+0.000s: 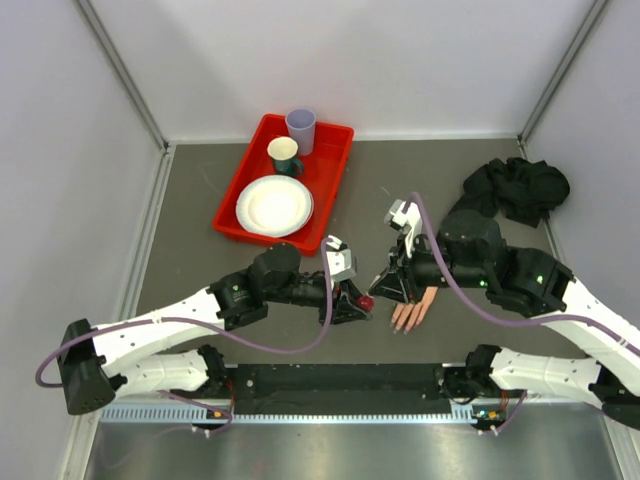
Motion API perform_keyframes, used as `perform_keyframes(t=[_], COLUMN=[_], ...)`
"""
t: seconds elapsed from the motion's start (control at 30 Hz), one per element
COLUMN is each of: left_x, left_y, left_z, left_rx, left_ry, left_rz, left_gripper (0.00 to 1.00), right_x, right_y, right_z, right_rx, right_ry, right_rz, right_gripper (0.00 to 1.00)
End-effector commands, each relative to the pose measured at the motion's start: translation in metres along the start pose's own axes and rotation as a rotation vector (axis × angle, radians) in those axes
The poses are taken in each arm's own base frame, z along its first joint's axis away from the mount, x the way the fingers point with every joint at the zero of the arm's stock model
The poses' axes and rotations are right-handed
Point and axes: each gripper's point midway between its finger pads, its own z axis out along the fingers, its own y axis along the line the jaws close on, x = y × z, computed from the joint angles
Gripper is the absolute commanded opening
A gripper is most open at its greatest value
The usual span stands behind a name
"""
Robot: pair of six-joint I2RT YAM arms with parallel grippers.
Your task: Paint the nails
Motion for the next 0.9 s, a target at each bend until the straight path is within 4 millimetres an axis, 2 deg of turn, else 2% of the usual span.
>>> perform_keyframes(t=[0.0,0.87], left_x=[-0.026,-0.028], left_y=[-0.001,-0.001], left_z=[-0.003,-0.003], left_rx=[-0.019,-0.018], left_ry=[-0.072,-0.086], left_rz=[0.055,0.072], left_gripper=[0.0,0.0], right_x=[-0.02,-0.024], right_y=[0.01,0.005], right_z=[-0.011,-0.023], right_rx=[-0.017,0.029], right_ry=[-0.078,-0.101], right_rz=[-0.007,-0.01], right_gripper=[0.0,0.0])
